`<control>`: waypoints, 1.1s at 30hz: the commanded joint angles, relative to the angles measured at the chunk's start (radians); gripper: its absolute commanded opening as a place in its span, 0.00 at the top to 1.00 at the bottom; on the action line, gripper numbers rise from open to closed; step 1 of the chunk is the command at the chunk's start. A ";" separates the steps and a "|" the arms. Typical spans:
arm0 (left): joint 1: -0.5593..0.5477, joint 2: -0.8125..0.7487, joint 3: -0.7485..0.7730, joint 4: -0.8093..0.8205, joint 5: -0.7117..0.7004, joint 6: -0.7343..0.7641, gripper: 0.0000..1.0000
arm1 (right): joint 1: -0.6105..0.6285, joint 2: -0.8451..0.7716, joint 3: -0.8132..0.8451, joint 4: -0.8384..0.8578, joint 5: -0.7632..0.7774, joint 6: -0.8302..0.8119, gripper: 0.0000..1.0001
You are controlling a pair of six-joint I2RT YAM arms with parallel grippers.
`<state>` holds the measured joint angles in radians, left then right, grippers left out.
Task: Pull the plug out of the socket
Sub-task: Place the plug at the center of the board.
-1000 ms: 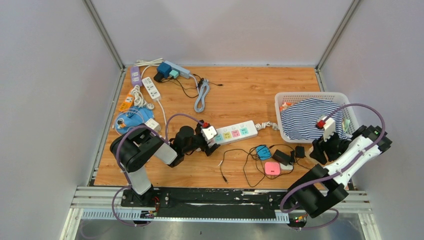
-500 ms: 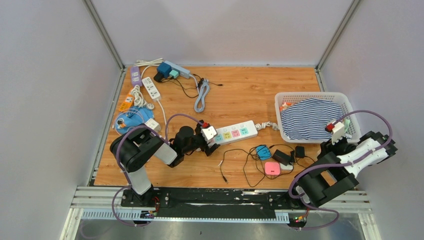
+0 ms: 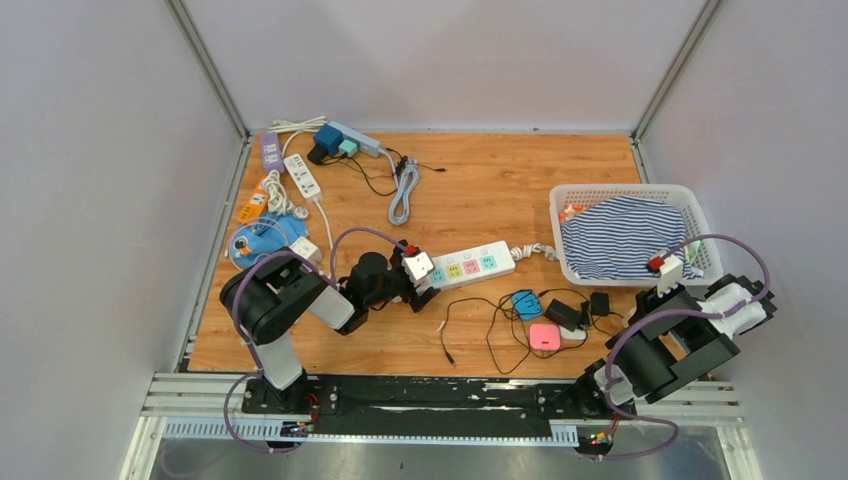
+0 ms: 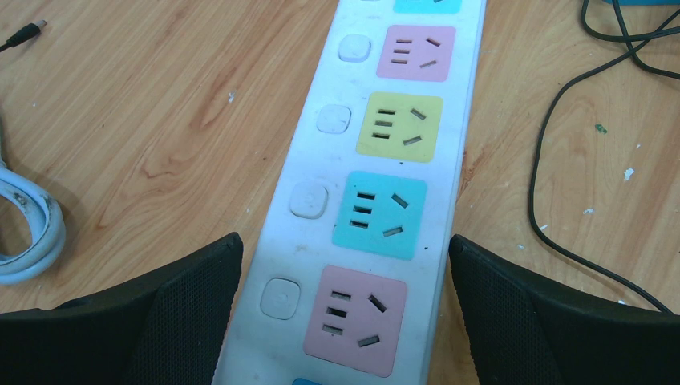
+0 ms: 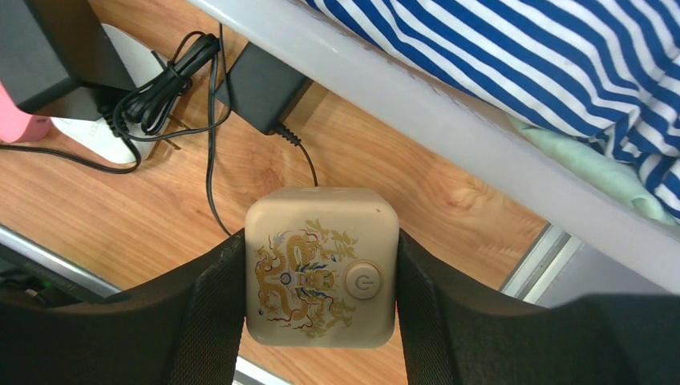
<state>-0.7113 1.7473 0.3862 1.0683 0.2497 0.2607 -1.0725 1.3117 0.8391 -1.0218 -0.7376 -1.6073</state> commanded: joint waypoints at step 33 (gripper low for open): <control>-0.002 -0.017 -0.010 0.046 -0.014 0.009 0.00 | -0.017 0.015 -0.012 -0.060 -0.079 -0.029 0.30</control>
<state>-0.7113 1.7473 0.3862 1.0687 0.2501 0.2607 -1.0744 1.3453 0.8230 -1.0187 -0.8104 -1.6112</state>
